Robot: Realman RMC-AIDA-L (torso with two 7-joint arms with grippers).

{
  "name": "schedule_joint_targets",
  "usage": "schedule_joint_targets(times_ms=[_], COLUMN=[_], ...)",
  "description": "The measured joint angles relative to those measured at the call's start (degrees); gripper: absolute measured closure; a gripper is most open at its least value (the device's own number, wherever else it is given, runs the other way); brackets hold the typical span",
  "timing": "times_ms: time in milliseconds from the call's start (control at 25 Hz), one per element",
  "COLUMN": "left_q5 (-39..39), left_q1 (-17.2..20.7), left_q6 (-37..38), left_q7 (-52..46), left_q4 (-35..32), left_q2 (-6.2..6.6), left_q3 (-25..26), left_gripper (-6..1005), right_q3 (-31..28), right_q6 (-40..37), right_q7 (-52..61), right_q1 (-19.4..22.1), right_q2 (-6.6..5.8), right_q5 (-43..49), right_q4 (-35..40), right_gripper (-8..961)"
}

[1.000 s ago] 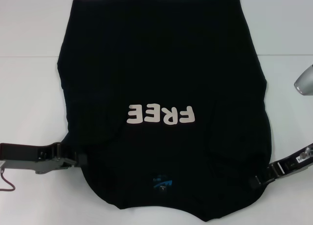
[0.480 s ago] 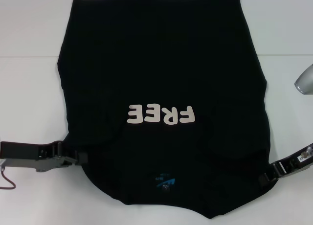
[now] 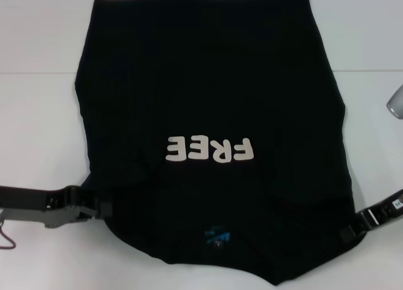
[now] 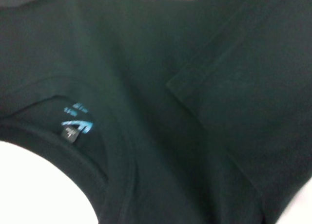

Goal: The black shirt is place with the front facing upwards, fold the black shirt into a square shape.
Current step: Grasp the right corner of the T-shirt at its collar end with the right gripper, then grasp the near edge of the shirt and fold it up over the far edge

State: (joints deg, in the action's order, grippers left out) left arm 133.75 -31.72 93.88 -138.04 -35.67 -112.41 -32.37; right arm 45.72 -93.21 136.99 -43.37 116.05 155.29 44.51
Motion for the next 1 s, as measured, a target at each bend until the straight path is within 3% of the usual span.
schedule_joint_targets(times_ms=[320,560,800,880,1000], left_q5=[1.9,5.2,5.2,4.3,2.7], left_q1=[0.6,1.2,0.3,-0.8,-2.6], left_q6=[6.5,13.3,17.8,17.6,15.5], left_q7=[0.1,1.0,3.5,3.9,4.1], left_q4=[1.0,1.5,2.4,2.7,2.7], left_q2=[1.03,1.07,0.99,0.98,1.24], left_q3=[-0.9,-2.6,-5.1,-4.2,1.3], left_gripper=[979,980,977,976,974], right_q3=[-0.3,0.2,-1.3,-3.3,-8.4], right_q6=[-8.1,-15.4,-15.8,-15.6,-14.8], right_q7=[-5.5,-11.7,-13.5,-13.9,-14.1], right_q1=[1.7,4.3,5.2,5.0,4.8], right_q2=[-0.61,-0.15,-0.03,-0.18,-0.84], right_q5=[0.0,0.4,-0.1,-0.4,-2.3], right_q4=[0.2,0.2,-0.2,-0.4,-0.8], right_gripper=[896,896,896,896,896])
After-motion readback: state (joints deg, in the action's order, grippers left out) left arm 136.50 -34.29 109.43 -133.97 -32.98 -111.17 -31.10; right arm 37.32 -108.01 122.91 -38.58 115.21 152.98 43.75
